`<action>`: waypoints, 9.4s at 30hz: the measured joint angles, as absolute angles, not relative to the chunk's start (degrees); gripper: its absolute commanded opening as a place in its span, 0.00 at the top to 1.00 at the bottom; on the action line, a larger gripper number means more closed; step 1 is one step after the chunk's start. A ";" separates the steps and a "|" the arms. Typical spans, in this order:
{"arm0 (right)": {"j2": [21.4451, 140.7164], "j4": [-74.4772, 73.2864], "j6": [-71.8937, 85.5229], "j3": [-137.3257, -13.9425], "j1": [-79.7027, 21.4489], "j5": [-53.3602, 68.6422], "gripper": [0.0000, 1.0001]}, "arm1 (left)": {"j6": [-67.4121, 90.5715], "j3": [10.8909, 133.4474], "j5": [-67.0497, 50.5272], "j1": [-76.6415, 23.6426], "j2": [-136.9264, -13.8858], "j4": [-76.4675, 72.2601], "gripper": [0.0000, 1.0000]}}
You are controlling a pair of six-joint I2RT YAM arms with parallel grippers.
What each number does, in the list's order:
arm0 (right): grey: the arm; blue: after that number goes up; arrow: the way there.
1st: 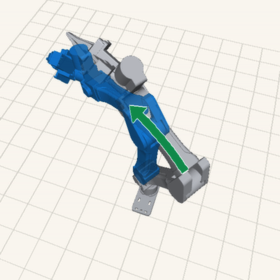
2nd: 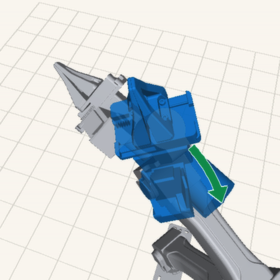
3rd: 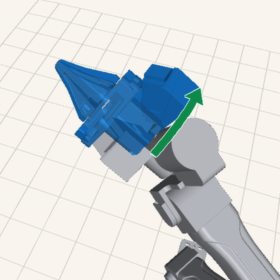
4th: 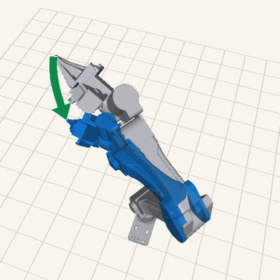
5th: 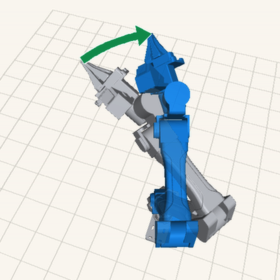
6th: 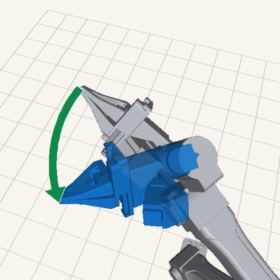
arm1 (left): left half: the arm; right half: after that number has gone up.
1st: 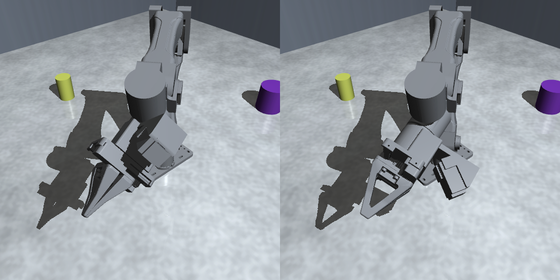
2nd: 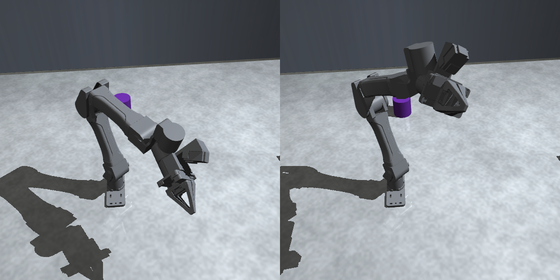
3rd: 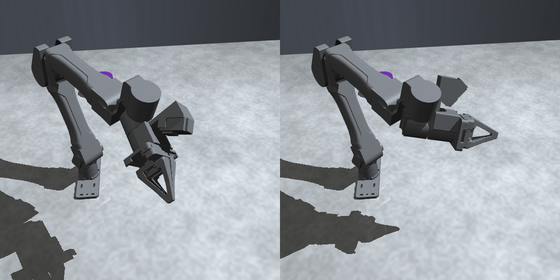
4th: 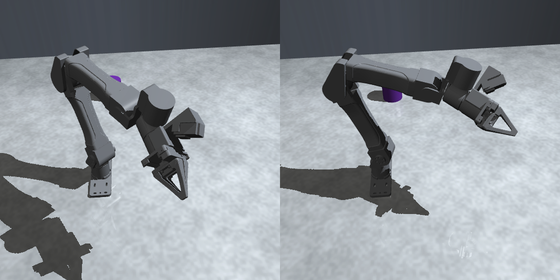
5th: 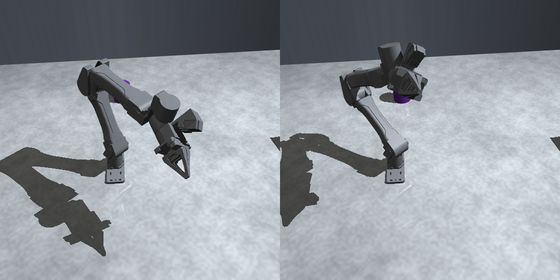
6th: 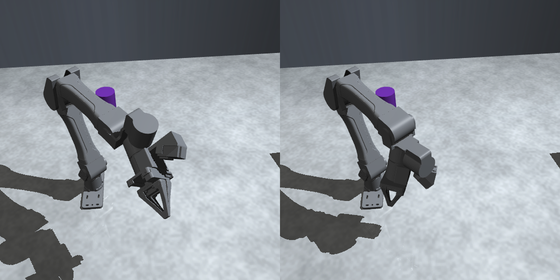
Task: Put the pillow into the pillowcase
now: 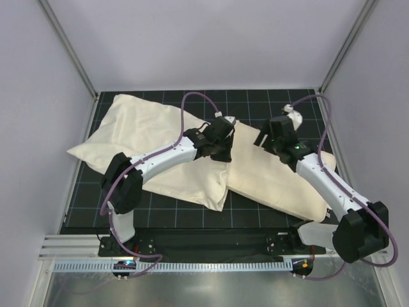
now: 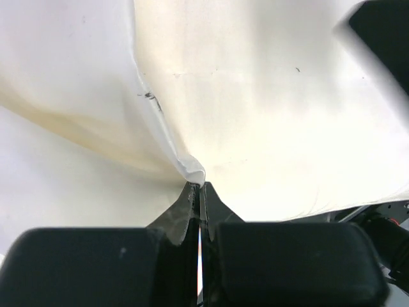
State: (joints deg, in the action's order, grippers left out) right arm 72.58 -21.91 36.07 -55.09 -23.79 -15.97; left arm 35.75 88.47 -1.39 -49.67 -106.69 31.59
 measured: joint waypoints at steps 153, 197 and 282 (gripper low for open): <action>24.25 -17.26 28.62 -37.06 -5.15 50.19 0.96 | -3.70 98.00 18.24 -48.80 -106.43 25.08 0.60; 38.85 -12.36 57.67 -37.50 -5.41 1.23 0.96 | 42.33 43.16 34.30 -69.52 -63.42 31.64 0.00; 48.56 -31.44 36.67 -48.12 7.79 -2.66 0.00 | 13.89 128.62 1.04 -39.62 -123.24 41.93 0.25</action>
